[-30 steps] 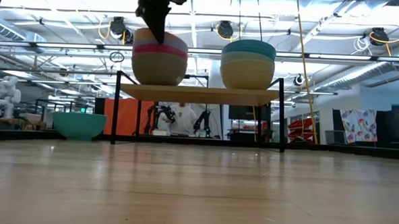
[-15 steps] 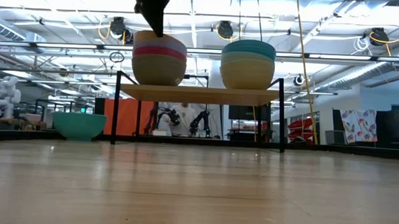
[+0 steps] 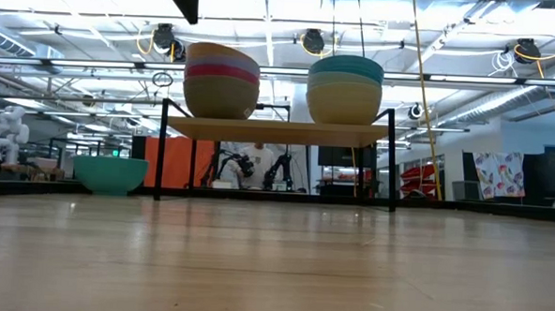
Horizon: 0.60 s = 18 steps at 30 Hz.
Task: Place and stack bowls onto a shelf
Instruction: Stack the light blue bowl on top of the blue bowl on the shelf
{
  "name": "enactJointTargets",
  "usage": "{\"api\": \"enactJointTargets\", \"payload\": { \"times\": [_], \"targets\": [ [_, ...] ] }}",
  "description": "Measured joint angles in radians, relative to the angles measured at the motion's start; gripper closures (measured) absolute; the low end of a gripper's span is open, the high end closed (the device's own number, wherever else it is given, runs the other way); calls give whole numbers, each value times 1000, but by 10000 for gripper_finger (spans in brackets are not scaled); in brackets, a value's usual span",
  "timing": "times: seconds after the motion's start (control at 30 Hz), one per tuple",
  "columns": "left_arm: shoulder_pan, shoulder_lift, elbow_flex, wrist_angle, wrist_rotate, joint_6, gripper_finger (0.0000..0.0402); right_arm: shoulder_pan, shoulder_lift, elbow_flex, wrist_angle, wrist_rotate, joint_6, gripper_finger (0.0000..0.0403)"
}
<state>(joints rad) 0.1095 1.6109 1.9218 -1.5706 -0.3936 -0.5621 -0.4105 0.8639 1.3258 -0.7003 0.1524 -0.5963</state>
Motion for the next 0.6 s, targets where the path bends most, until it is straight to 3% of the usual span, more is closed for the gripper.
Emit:
{"api": "enactJointTargets", "payload": {
  "times": [0.23, 0.6],
  "targets": [
    [60, -66, 0, 1, -164, -165, 399, 0, 0, 0, 0, 0, -17, 300],
    [263, -115, 0, 0, -227, -183, 398, 0, 0, 0, 0, 0, -18, 300]
  ]
}}
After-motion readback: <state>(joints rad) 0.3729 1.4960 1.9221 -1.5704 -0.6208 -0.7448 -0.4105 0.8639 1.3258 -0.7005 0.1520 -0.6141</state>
